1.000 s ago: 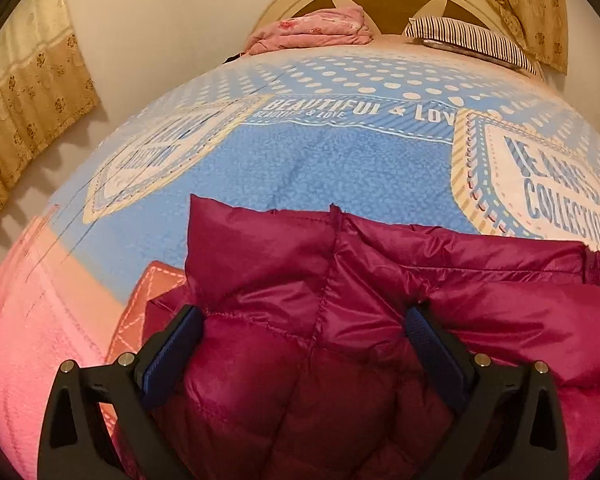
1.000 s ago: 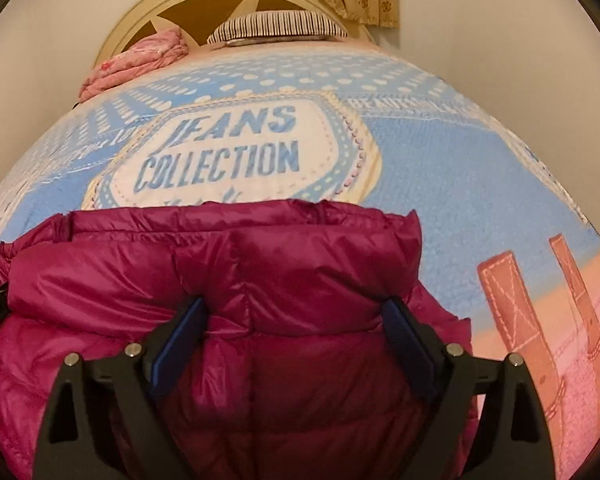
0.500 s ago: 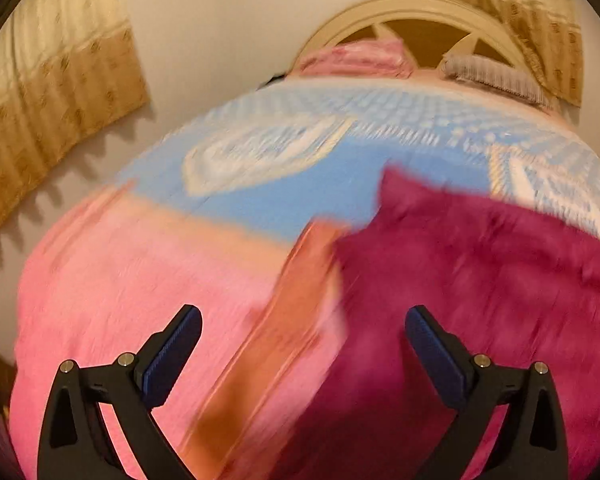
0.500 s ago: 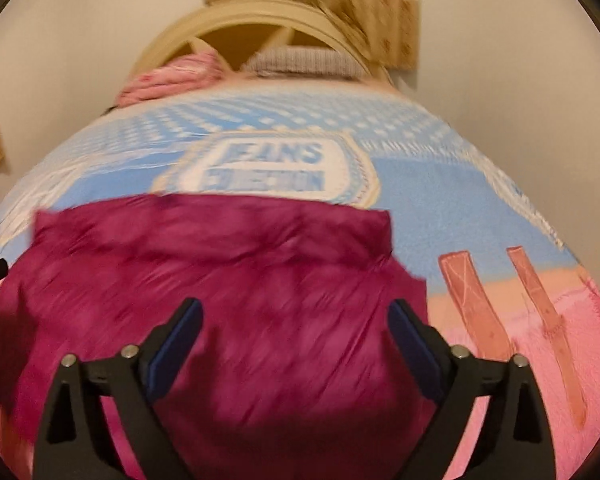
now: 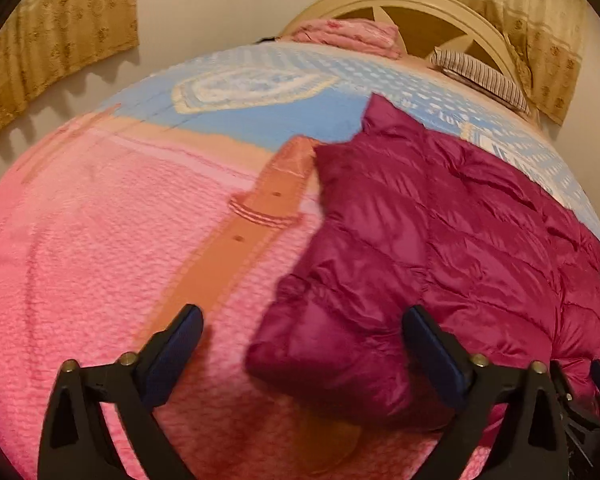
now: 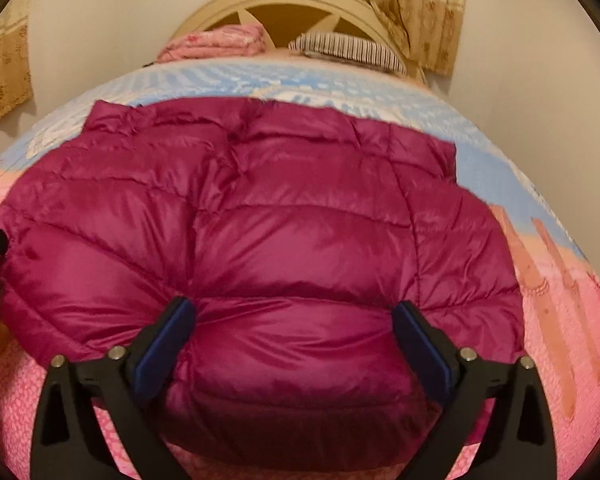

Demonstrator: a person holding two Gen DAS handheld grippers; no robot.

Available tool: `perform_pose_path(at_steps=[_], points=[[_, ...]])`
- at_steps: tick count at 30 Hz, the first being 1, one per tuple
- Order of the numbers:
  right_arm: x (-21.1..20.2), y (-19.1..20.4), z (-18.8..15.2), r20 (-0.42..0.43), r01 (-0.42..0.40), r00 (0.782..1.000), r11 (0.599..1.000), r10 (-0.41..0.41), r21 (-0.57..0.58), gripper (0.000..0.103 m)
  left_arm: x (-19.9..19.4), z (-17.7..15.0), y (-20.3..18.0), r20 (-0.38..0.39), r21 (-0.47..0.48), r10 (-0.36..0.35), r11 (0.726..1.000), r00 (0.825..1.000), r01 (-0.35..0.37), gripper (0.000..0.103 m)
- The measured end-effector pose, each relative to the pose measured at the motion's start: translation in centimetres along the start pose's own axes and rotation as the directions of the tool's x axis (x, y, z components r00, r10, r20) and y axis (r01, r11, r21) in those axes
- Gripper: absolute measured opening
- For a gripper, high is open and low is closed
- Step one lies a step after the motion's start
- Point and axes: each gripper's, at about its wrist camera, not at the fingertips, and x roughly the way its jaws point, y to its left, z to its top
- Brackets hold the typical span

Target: Fold large clothes

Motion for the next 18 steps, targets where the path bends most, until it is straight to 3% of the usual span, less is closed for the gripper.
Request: perform_pose_path(at_steps=[1, 2, 3, 5, 7, 10, 15, 18], points=[[0.1, 0.0, 0.0, -0.004, 0.001, 1.000, 1.000, -0.001, -0.002, 0.102, 0.7, 0.3, 0.1, -0.018, -0.004, -0.018, 1.000, 1.000, 0.018, 0.063], [0.2, 0.1, 0.0, -0.003, 0.004, 1.000, 1.000, -0.004, -0.005, 0.102, 1.5, 0.4, 0.1, -0.050, -0.024, -0.076, 0.997, 0.996, 0.075, 0.050], [0.2, 0.1, -0.1, -0.003, 0.006, 1.000, 1.000, -0.006, -0.009, 0.102, 1.7, 0.4, 0.2, -0.058, -0.040, -0.101, 0.994, 0.993, 0.099, 0.047], [0.4, 0.0, 0.0, -0.004, 0.003, 1.000, 1.000, -0.003, -0.006, 0.102, 1.4, 0.4, -0.3, -0.039, -0.018, -0.101, 0.995, 0.994, 0.100, 0.028], [0.2, 0.1, -0.4, -0.001, 0.006, 1.000, 1.000, -0.006, -0.008, 0.102, 0.7, 0.3, -0.6, -0.021, 0.010, -0.100, 0.995, 0.995, 0.100, 0.016], [-0.1, 0.3, -0.5, 0.000, 0.012, 1.000, 1.000, -0.012, -0.013, 0.103, -0.4, 0.5, -0.3, 0.001, 0.023, -0.113, 0.993, 0.994, 0.113, 0.010], [-0.4, 0.7, -0.6, -0.009, 0.019, 1.000, 1.000, -0.019, -0.009, 0.103, -2.3, 1.2, 1.2, 0.042, 0.026, -0.146, 0.989, 0.988, 0.145, 0.008], [-0.8, 1.9, -0.7, -0.013, 0.022, 1.000, 1.000, -0.022, -0.009, 0.103, -4.2, 1.6, 3.1, 0.092, 0.022, -0.120, 0.993, 0.989, 0.118, 0.007]])
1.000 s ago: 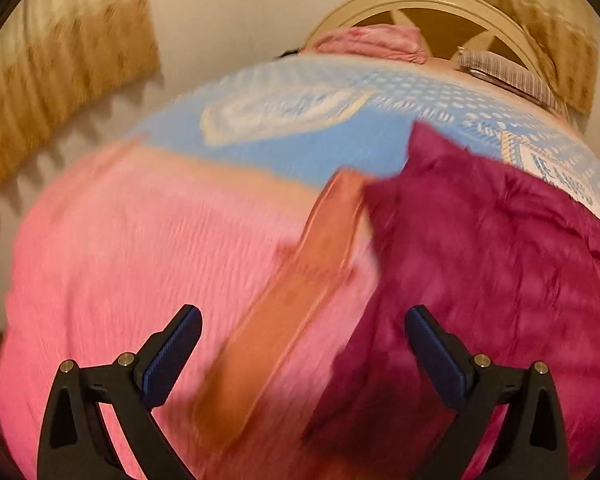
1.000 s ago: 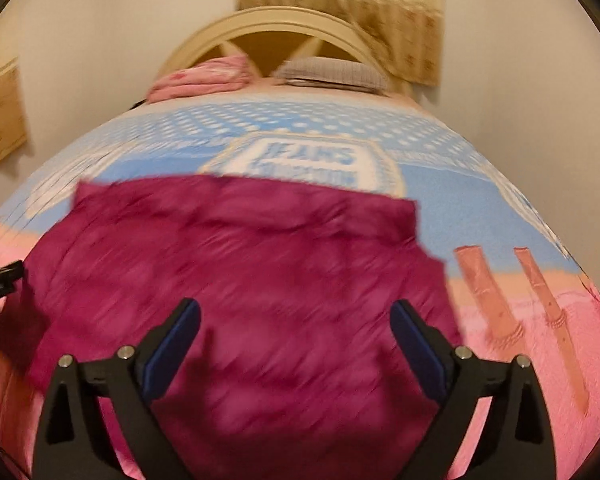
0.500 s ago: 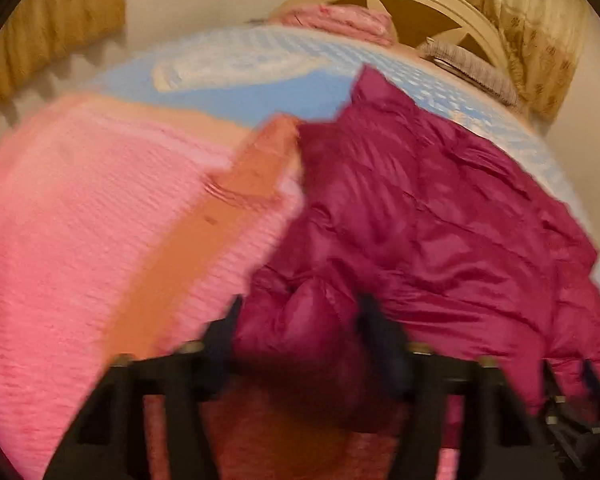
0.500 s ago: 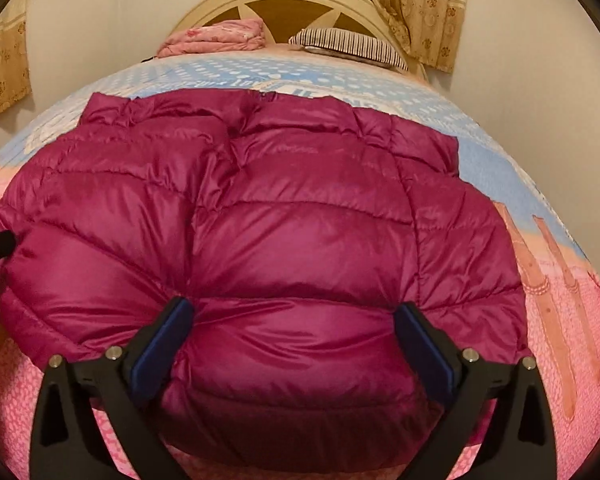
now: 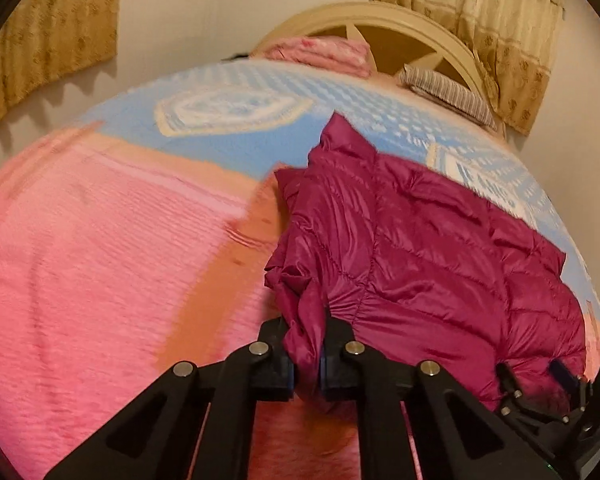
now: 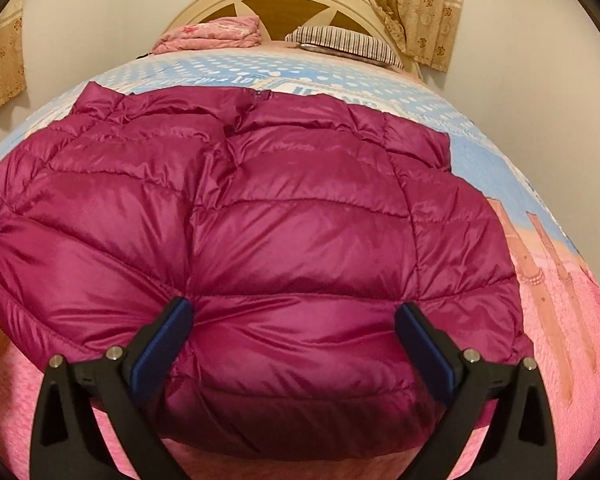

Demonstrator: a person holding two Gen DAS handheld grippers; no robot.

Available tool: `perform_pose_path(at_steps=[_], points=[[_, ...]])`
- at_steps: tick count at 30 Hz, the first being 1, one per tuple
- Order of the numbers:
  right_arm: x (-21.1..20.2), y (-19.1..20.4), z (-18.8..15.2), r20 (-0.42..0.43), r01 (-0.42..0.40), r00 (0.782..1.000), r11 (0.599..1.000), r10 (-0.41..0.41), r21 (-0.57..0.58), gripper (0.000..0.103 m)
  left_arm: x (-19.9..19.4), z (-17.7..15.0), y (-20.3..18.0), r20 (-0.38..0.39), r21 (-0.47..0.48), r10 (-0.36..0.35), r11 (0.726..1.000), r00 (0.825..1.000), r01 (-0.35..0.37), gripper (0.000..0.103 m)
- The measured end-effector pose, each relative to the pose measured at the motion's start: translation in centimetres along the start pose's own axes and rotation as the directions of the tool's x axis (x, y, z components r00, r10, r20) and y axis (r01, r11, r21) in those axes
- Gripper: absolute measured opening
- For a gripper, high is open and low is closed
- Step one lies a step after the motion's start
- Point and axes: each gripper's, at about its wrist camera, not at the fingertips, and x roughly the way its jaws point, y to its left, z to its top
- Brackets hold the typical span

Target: Fold large clothes

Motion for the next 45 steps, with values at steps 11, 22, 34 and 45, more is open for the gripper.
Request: perform_pose_path(at_steps=[11, 22, 34, 45], points=[[-2.7, 8.0, -0.4, 0.032, -0.129, 0.990, 0.982, 0.134, -0.140, 0.102, -7.1, 3.2, 0.7, 0.205, 0.092, 0.067, 0.992, 0.976, -0.087, 0.006], [-4.9, -7.7, -1.1, 0.086, -0.092, 0.993, 0.991, 0.083, 0.100, 0.101, -9.2, 1.4, -12.7, 0.306, 0.367, -0.075, 0.929, 0.949, -0.045, 0.006], [-2.7, -23.8, -6.2, -0.051, 0.153, 0.988, 0.932, -0.144, 0.328, 0.101, -3.3, -11.0, -25.8, 0.143, 0.730, -0.156, 0.684, 0.977, 0.003, 0.006], [-1.9, -25.1, -6.9, -0.081, 0.132, 0.991, 0.928, -0.111, 0.347, 0.101, -5.5, -13.1, -26.3, 0.137, 0.765, -0.188, 0.644, 0.973, 0.017, 0.059]])
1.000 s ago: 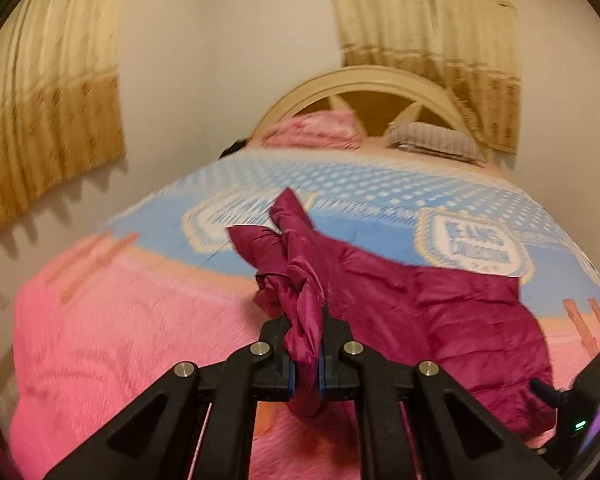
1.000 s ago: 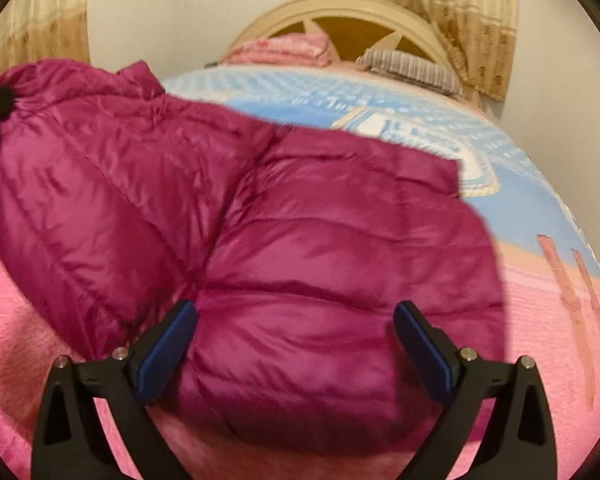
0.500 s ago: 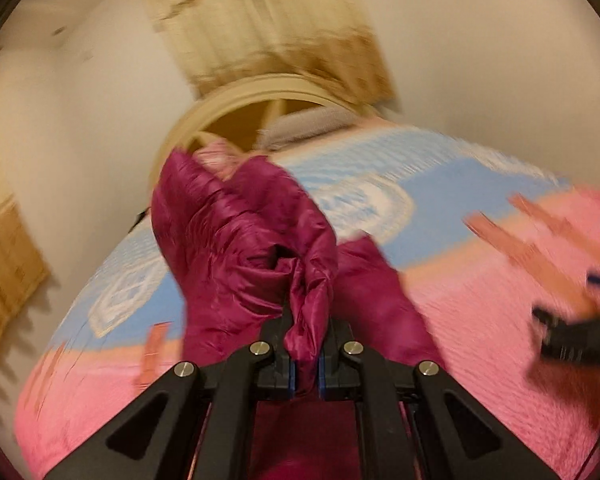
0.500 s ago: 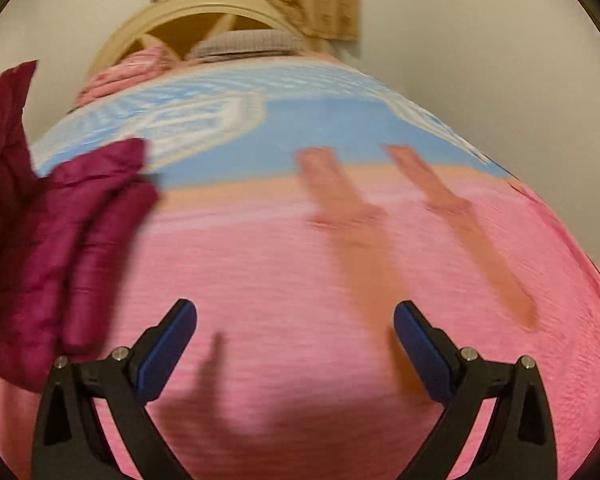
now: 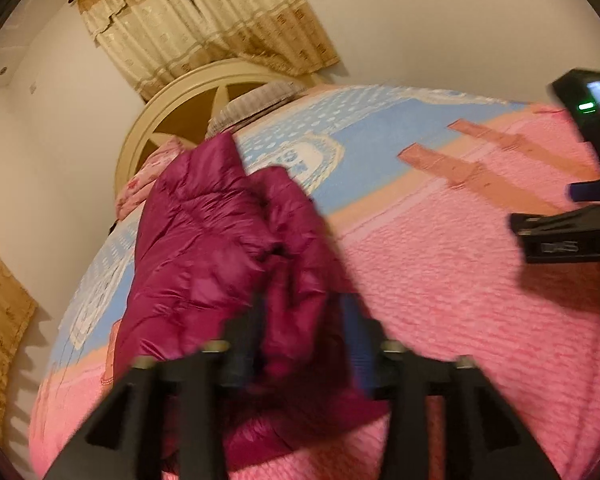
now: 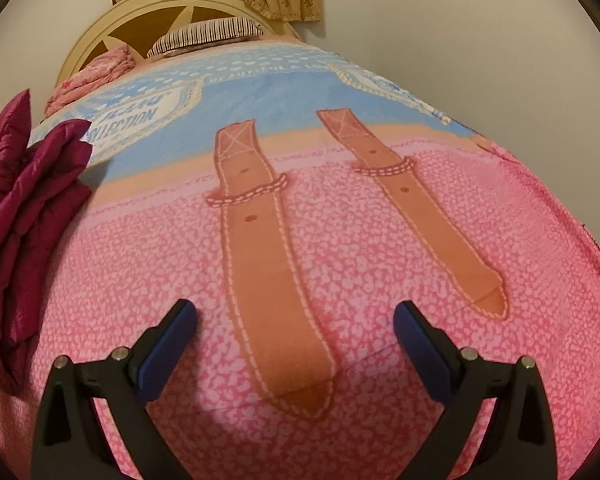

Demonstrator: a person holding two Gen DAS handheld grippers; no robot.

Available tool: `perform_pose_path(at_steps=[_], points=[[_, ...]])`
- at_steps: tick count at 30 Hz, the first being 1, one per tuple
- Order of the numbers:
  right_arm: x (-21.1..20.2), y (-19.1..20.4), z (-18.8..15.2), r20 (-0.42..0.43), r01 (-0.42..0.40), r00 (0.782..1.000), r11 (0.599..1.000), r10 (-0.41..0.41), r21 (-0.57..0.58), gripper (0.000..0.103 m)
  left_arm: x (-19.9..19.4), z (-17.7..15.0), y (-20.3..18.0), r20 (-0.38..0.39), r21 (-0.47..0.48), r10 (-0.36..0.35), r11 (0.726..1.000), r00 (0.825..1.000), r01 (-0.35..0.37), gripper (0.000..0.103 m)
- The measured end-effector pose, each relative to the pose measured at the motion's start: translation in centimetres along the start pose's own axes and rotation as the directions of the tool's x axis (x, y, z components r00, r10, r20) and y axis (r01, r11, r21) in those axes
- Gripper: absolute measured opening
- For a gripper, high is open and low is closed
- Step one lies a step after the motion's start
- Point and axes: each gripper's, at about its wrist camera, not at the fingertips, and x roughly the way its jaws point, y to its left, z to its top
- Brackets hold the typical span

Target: Fold large clothes

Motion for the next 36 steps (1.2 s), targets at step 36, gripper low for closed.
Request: perform_pose_path(at_steps=[36], points=[[-5.8, 26.8, 13.1, 0.159, -0.156, 0.968, 0.960, 0.196, -0.233, 0.084, 14.2, -1.4, 27.8, -0.429, -0.599, 0.190, 0.672, 0.883, -0.435, 0.078]])
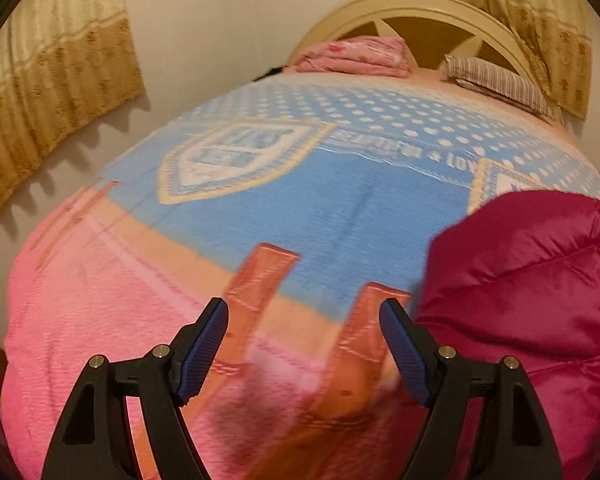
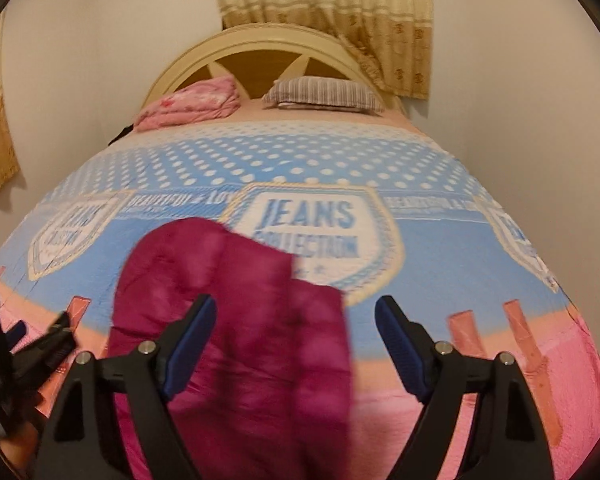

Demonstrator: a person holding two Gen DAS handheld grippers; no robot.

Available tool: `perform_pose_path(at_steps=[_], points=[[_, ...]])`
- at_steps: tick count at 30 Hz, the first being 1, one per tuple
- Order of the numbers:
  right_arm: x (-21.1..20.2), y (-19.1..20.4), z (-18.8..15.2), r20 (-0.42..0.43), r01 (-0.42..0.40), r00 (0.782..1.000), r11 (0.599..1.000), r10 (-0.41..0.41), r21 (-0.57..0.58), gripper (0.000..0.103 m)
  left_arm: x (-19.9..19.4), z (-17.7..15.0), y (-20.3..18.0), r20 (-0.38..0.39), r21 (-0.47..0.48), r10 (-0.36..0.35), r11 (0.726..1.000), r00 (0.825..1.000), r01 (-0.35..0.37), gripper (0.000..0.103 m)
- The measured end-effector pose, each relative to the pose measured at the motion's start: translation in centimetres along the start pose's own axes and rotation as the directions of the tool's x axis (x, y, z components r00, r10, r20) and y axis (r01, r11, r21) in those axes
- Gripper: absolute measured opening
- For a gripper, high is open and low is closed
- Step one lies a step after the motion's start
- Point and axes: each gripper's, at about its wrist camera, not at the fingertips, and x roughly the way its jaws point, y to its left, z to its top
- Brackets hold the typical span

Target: Fold large clothes

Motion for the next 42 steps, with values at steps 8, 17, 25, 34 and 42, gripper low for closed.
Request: perform_pose_path(at_steps=[8, 17, 25, 34, 42], points=[[4.9, -1.7, -3.7, -0.050, 0.087, 0.995, 0.996, -0.086, 0.013, 0.073, 1.1, -1.7, -3.5, -0.026, 0.071, -0.044, 0.996, 0.999, 0.046, 0.078], [6.3, -5.1, -6.7, -0.081, 0.114, 0.991, 0.989, -0.106, 0.095, 0.072, 0.4, -3.0, -7.7, 0.040, 0.198, 0.016, 0.980, 0.999, -0.024, 0.079], [7.4, -6.0, -8.0, -0.088, 0.085, 0.993, 0.987, -0.074, 0.134, 0.072, 1.3, -3.5, -8.5, 0.014, 0.212, 0.009, 0.977, 1.000, -0.012, 0.081], [8.2, -7.2, -9.2, -0.085, 0.037, 0.996, 0.984, -0.022, 0.174, 0.072, 1.8, -4.0, -8.6, 0.008, 0.194, -0.004, 0.981, 1.000, 0.002, 0.083], [8.5, -7.1, -9.5, -0.094, 0.040, 0.995, 0.984, -0.024, 0.172, 0.073, 2.1, -4.2, -8.4, 0.003, 0.177, -0.018, 0.984, 1.000, 0.017, 0.083]])
